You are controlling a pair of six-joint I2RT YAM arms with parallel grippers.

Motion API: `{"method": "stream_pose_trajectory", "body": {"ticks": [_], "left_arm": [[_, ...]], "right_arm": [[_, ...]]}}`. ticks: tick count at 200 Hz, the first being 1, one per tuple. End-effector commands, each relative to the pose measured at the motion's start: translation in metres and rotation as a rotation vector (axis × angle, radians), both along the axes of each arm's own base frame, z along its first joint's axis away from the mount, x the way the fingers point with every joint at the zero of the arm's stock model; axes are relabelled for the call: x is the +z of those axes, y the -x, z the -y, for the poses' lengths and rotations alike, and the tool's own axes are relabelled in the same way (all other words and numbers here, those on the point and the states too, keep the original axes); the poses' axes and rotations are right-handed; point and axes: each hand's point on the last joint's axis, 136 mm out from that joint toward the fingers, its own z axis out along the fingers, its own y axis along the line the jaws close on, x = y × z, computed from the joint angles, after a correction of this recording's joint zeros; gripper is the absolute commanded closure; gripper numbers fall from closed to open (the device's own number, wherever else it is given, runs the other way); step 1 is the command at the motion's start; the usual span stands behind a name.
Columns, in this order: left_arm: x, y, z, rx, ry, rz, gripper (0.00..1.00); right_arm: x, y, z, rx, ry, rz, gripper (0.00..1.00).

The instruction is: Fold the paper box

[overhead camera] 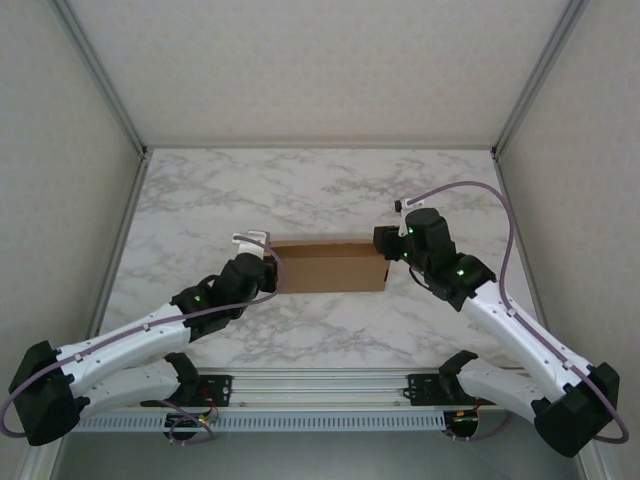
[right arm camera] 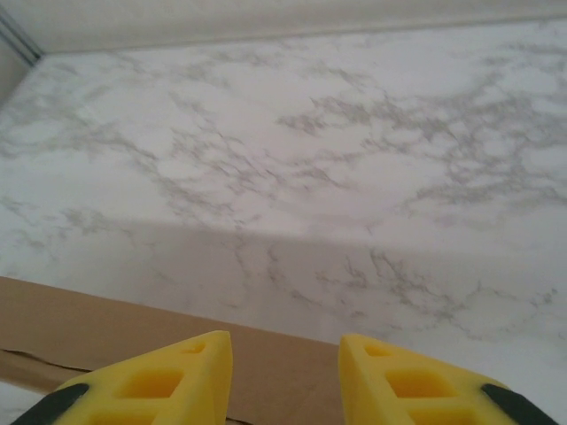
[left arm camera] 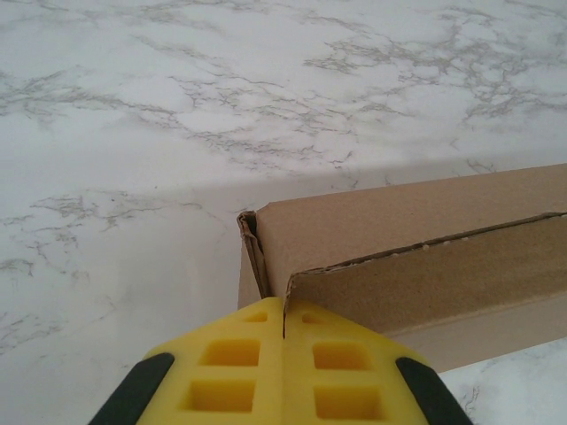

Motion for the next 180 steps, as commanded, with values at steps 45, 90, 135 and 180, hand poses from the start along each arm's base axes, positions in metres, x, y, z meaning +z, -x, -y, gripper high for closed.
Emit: {"method": "stream_pose_trajectory", "body": {"ticks": [45, 90, 135, 180], "left_arm": [[-0.028, 0.013, -0.007, -0.017, -0.086, -0.094, 1.0], [-0.007, 0.016, -0.001, -0.044, 0.012, -0.054, 0.79], [0.029, 0.041, 0.024, -0.278, 0.113, 0.013, 0.5], [0.069, 0.045, 0.021, -0.28, 0.251, 0.087, 0.46]], "right_arm": [[-0.045, 0.001, 0.016, -0.068, 0.085, -0.103, 0.66], [-0.061, 0.01, 0.019, -0.066, 0.09, -0.138, 0.68], [-0.063, 0.01, 0.022, -0.082, 0.089, -0.143, 0.68], [-0.065, 0.01, 0.021, -0.091, 0.078, -0.15, 0.67]]}}
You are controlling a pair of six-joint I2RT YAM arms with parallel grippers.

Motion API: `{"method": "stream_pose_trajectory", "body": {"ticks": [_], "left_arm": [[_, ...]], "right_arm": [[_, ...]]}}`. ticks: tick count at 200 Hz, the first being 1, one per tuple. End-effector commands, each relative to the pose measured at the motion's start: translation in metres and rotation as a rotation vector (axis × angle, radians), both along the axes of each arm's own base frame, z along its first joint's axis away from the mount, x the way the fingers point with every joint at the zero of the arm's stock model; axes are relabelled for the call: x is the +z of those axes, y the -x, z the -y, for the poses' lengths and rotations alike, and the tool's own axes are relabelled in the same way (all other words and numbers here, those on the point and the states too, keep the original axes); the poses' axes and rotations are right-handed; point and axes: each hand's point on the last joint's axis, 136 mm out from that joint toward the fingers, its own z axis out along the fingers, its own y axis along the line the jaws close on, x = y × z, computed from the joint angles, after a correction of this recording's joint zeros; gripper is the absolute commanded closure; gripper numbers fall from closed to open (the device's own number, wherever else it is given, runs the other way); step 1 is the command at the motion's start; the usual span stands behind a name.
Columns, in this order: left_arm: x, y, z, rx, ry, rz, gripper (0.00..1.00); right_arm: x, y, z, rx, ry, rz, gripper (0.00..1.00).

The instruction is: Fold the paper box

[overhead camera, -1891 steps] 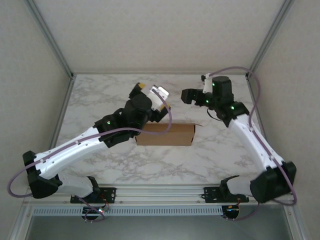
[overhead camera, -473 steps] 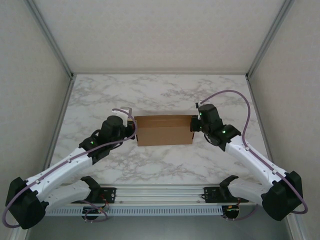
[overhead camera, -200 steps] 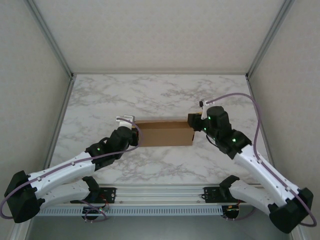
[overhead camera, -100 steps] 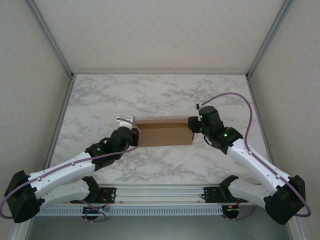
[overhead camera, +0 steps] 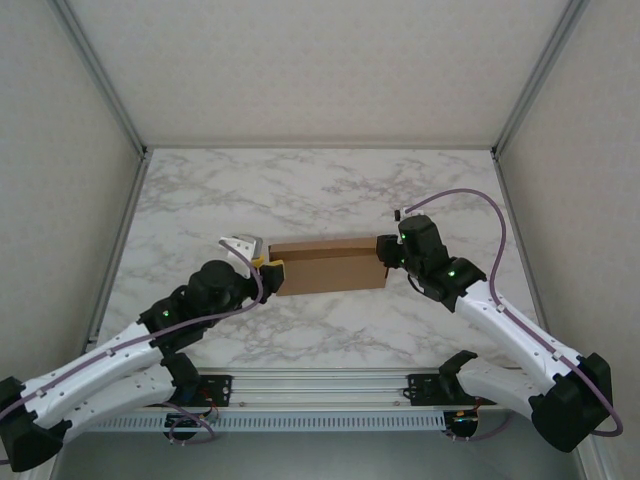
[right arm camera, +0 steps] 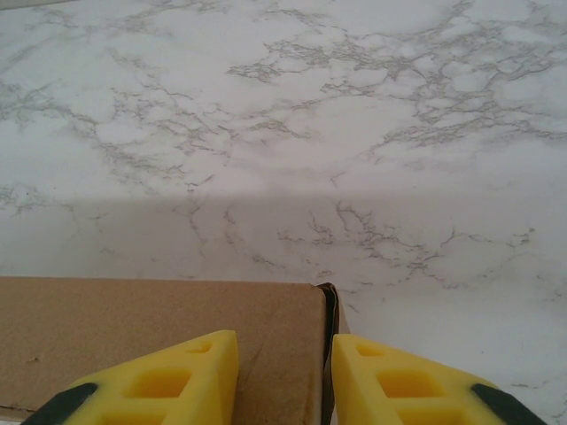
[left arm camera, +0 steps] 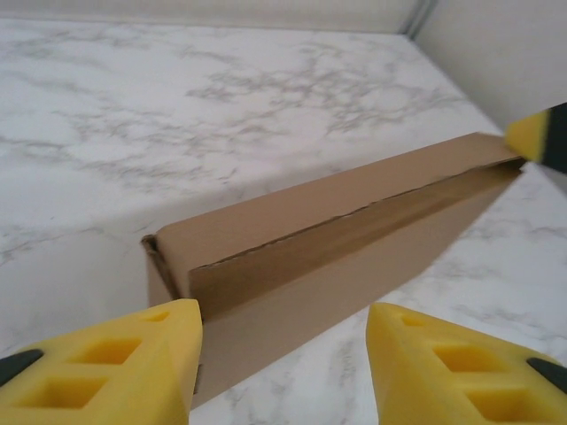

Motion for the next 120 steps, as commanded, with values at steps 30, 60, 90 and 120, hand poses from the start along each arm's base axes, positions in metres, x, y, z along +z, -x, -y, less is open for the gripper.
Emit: {"method": "stream_pose_trajectory", "body": {"ticks": [30, 60, 90, 120], "left_arm": [[0.013, -0.026, -0.018, 0.176, 0.128, -0.057, 0.3], [0.004, -0.049, -0.026, 0.253, 0.186, -0.13, 0.29], [0.002, -0.059, -0.027, 0.26, 0.232, -0.138, 0.3], [-0.017, -0.058, -0.02, 0.228, 0.237, -0.184, 0.33]], "right_arm": [[-0.027, 0.01, 0.011, -0.025, 0.044, -0.081, 0.67], [-0.026, 0.012, 0.011, -0.022, 0.039, -0.08, 0.67], [-0.028, 0.013, 0.011, -0.02, 0.04, -0.087, 0.67], [-0.029, 0.014, 0.011, -0.017, 0.039, -0.088, 0.67]]}}
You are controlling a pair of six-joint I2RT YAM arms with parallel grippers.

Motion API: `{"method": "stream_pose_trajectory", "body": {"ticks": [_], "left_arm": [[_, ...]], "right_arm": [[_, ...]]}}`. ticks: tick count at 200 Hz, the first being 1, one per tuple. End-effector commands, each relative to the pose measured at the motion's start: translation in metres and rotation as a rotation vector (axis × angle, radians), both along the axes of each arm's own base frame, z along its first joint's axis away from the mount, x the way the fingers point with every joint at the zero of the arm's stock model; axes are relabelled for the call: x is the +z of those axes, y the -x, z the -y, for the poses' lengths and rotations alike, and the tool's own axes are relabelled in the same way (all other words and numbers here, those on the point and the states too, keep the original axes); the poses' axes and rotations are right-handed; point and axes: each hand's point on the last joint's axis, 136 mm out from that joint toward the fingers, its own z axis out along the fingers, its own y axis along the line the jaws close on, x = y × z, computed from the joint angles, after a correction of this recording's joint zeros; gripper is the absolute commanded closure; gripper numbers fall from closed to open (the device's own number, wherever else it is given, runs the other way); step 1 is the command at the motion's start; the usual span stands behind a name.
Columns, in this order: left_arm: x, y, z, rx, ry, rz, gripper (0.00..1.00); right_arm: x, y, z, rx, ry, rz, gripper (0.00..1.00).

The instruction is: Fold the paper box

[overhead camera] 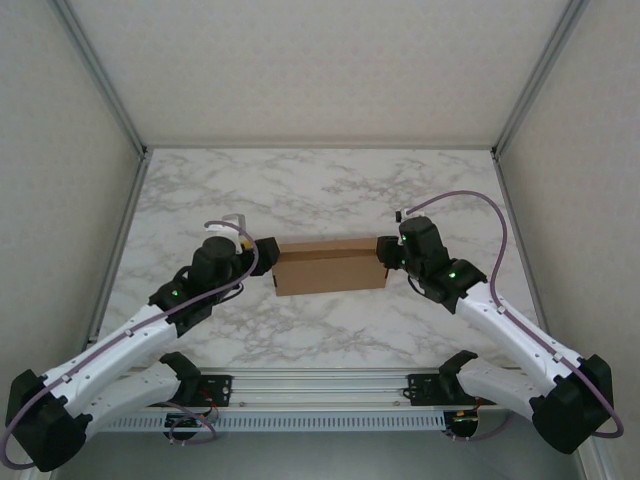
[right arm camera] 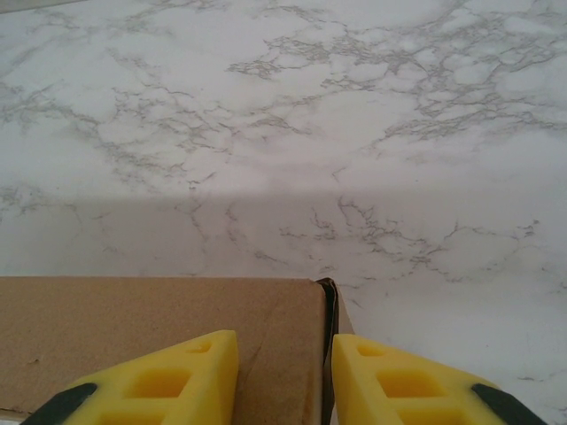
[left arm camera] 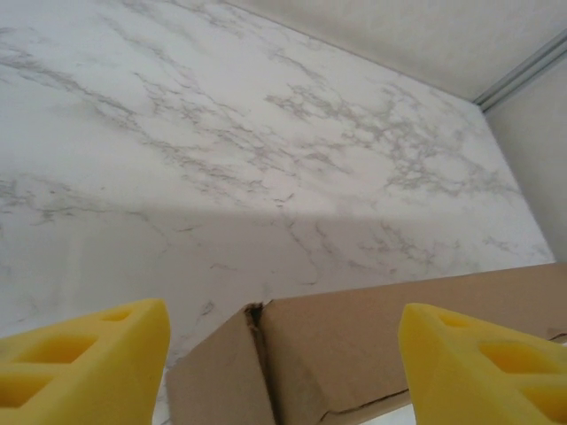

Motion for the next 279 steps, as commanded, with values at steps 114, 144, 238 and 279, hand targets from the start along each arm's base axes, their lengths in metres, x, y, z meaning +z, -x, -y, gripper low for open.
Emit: {"method": "stream_pose_trajectory", "body": {"ticks": [114, 144, 238, 279], "left_arm": [[-0.095, 0.025, -0.007, 0.039, 0.084, -0.215, 0.47], [-0.098, 0.025, -0.01, 0.044, 0.053, -0.224, 0.5], [-0.097, 0.024, -0.012, 0.045, 0.022, -0.221, 0.51], [-0.099, 0.025, -0.014, 0.047, 0.008, -0.225, 0.53]], "right_arm": [[-0.053, 0.02, 0.011, -0.019, 0.052, -0.166, 0.67], [-0.049, 0.025, 0.007, -0.001, 0.016, -0.184, 0.65], [-0.023, 0.021, 0.005, 0.061, -0.129, -0.205, 0.65], [-0.062, 0.029, 0.016, -0.033, -0.139, -0.288, 0.76]]}}
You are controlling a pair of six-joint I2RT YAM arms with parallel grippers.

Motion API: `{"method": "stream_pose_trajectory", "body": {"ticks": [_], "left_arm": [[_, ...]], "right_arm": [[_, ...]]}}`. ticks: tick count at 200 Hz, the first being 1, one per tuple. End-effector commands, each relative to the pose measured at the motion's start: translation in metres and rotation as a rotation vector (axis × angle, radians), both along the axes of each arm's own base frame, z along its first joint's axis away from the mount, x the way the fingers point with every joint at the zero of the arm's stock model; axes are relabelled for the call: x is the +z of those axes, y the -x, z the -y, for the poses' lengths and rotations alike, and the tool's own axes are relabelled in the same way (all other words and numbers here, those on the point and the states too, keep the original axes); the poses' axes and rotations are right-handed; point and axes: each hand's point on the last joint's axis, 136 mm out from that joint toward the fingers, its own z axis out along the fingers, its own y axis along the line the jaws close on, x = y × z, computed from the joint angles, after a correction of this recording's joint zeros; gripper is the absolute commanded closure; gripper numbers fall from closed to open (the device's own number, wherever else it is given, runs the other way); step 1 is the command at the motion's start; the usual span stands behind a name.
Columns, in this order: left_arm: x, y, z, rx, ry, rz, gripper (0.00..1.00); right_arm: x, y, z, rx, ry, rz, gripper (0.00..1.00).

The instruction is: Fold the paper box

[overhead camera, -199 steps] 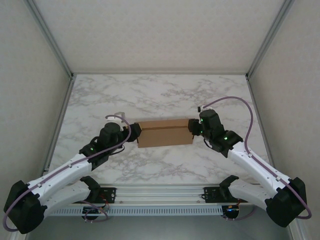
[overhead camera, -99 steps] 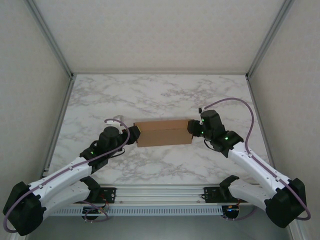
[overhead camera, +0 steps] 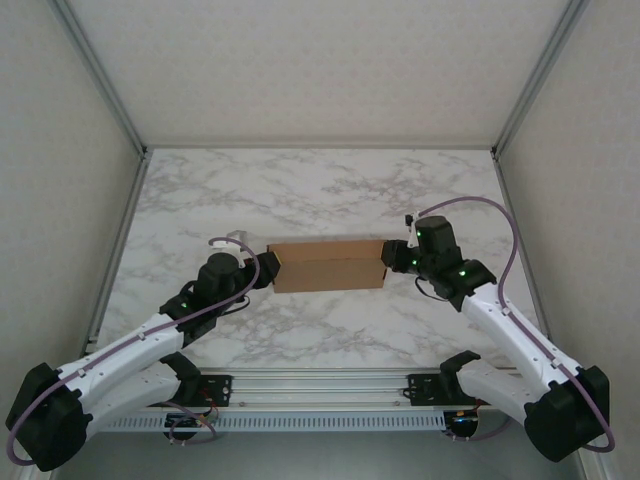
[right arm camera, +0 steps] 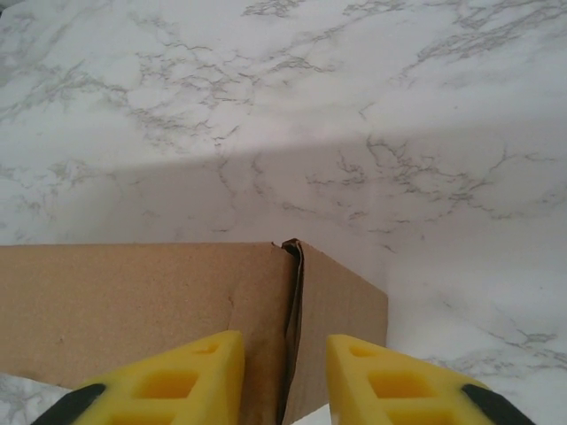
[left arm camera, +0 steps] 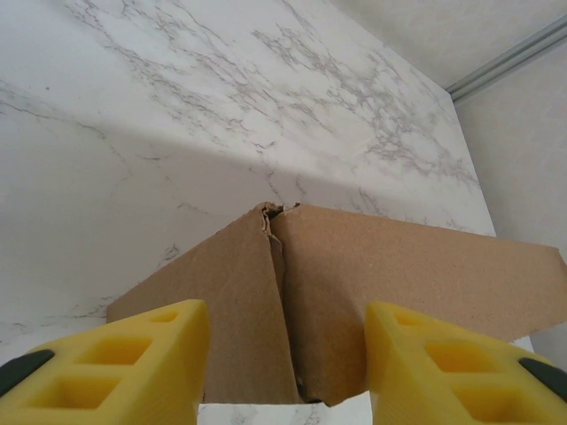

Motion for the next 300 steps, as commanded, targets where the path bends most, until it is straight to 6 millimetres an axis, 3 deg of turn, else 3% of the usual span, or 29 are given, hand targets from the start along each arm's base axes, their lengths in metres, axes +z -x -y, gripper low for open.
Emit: {"method": "stream_pose_trajectory", "body": {"ticks": [1, 37, 63, 108, 144, 149, 185, 225, 300], "left_arm": [[-0.047, 0.013, -0.023, 0.037, -0.155, -0.134, 0.53], [-0.053, 0.016, -0.023, 0.035, -0.153, -0.145, 0.55], [-0.054, 0.016, -0.021, 0.028, -0.141, -0.145, 0.58], [-0.037, 0.022, -0.024, 0.045, -0.055, -0.092, 0.79], [-0.038, 0.037, -0.032, 0.065, -0.016, -0.085, 0.9], [-0.039, 0.04, -0.033, 0.062, -0.022, -0.085, 0.91], [-0.05, 0.056, -0.028, 0.037, -0.02, -0.137, 0.93], [-0.058, 0.069, -0.025, 0.015, -0.055, -0.185, 0.96], [-0.065, 0.088, -0.023, -0.003, -0.05, -0.24, 0.94]], "right_arm": [[-0.045, 0.018, 0.011, -0.051, 0.028, -0.139, 0.76], [-0.061, 0.03, 0.012, -0.107, -0.034, -0.216, 0.81], [-0.062, 0.031, 0.007, -0.09, -0.059, -0.225, 0.82], [-0.042, 0.038, -0.001, -0.002, -0.142, -0.081, 0.85], [-0.033, 0.055, -0.003, 0.071, -0.196, 0.01, 0.92], [-0.045, 0.062, -0.002, 0.077, -0.188, -0.009, 0.93], [-0.056, 0.078, 0.003, 0.09, -0.172, -0.033, 1.0], [-0.061, 0.097, -0.003, 0.156, -0.115, -0.085, 1.0], [-0.073, 0.122, 0.001, 0.124, -0.135, -0.174, 1.0]]}}
